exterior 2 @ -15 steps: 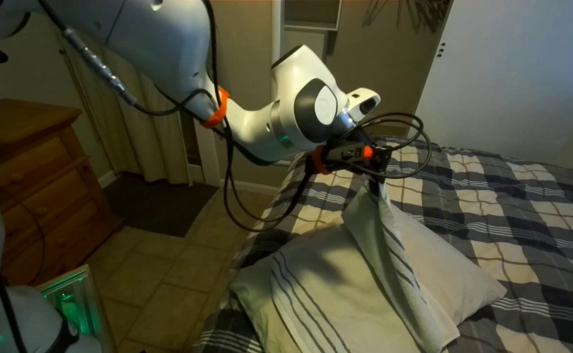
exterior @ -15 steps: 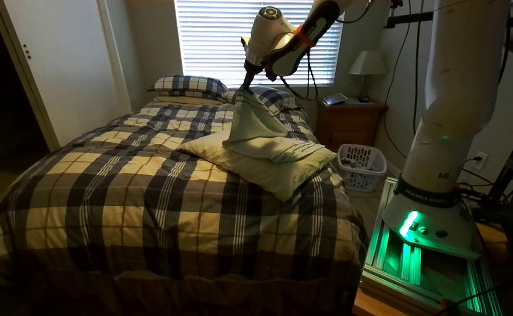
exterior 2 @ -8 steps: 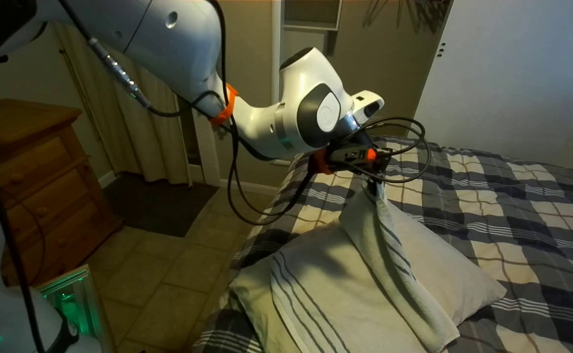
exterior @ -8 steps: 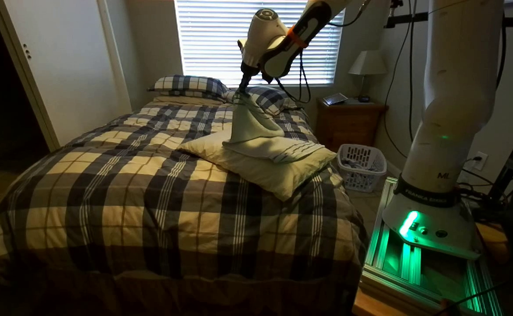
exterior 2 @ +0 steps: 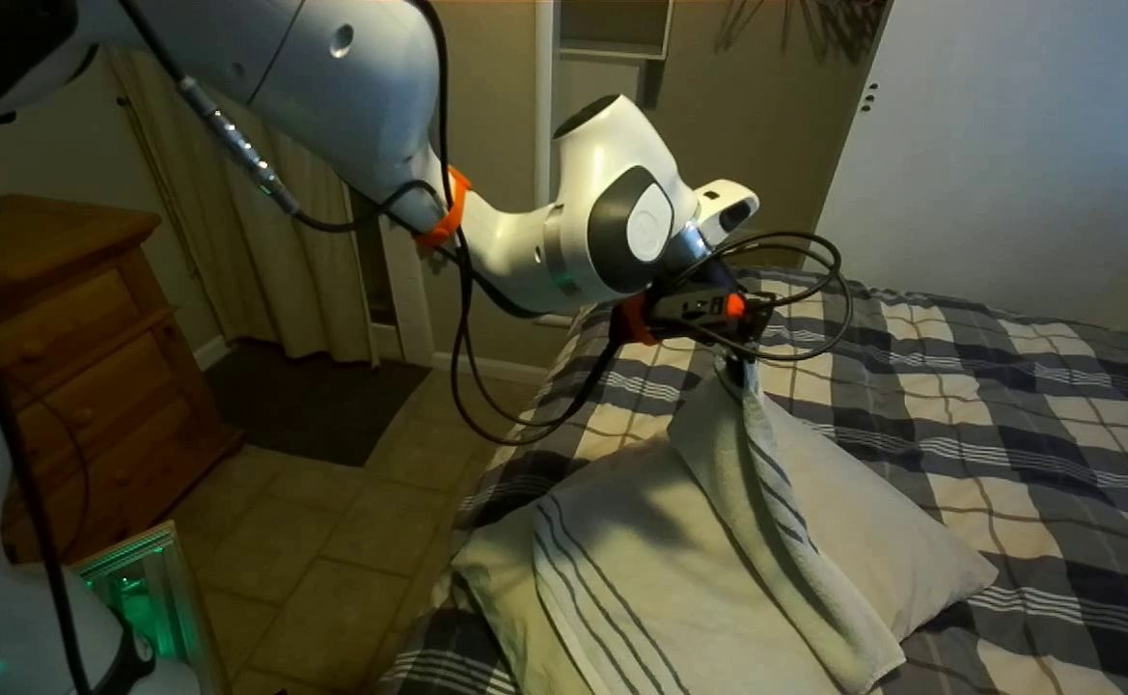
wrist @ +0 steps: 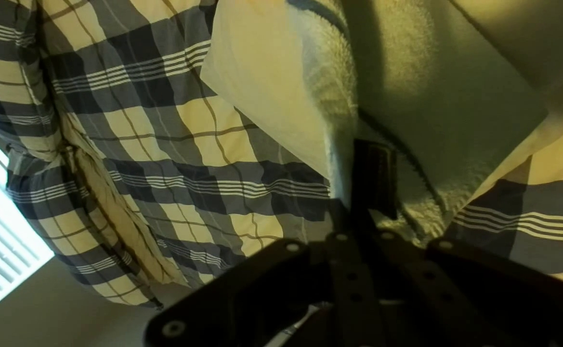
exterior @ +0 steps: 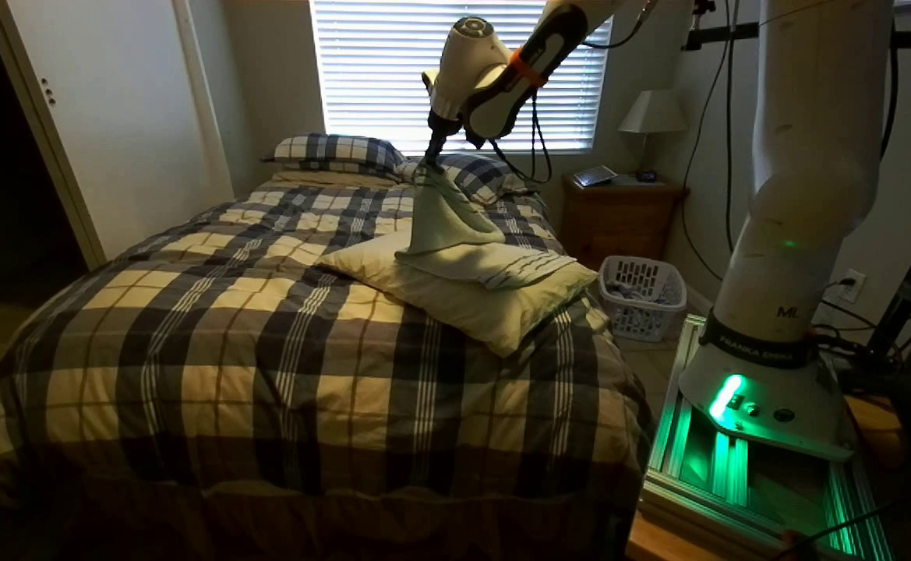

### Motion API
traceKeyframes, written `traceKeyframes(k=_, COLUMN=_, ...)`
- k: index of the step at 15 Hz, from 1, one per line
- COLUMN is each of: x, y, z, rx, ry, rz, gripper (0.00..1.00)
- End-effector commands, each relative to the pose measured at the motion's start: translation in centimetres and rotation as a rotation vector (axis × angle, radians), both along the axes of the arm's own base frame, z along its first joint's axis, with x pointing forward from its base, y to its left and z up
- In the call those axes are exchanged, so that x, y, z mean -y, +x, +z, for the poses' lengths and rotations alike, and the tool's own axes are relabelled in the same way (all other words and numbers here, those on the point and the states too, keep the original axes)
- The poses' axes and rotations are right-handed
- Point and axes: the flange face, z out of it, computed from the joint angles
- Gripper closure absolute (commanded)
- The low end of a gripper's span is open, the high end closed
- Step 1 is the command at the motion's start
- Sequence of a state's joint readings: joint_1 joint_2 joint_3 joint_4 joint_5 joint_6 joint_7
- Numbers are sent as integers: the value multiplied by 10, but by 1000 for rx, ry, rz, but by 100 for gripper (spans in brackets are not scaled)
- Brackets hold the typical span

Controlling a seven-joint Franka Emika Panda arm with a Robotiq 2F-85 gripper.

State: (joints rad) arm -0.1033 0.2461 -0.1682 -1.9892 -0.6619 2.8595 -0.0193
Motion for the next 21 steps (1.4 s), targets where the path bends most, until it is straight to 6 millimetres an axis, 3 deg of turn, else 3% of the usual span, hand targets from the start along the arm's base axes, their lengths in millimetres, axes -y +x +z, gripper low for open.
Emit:
traceKeyframes(k=1, x=9, y=16, z=5, rx=15, ry=-57, rz=62, gripper=96)
traceKeyframes(k=5, x=16, y=31, z=12, rx=35, ry=-125, rz=134, gripper=96)
traceKeyframes(k=14, x=33, y=67, z=-4, rx=121, ry=-282, rz=309, gripper=96)
traceKeyframes(k=21, x=32, y=91, z=-24, rx=176, ry=-184, rz=257, gripper=97)
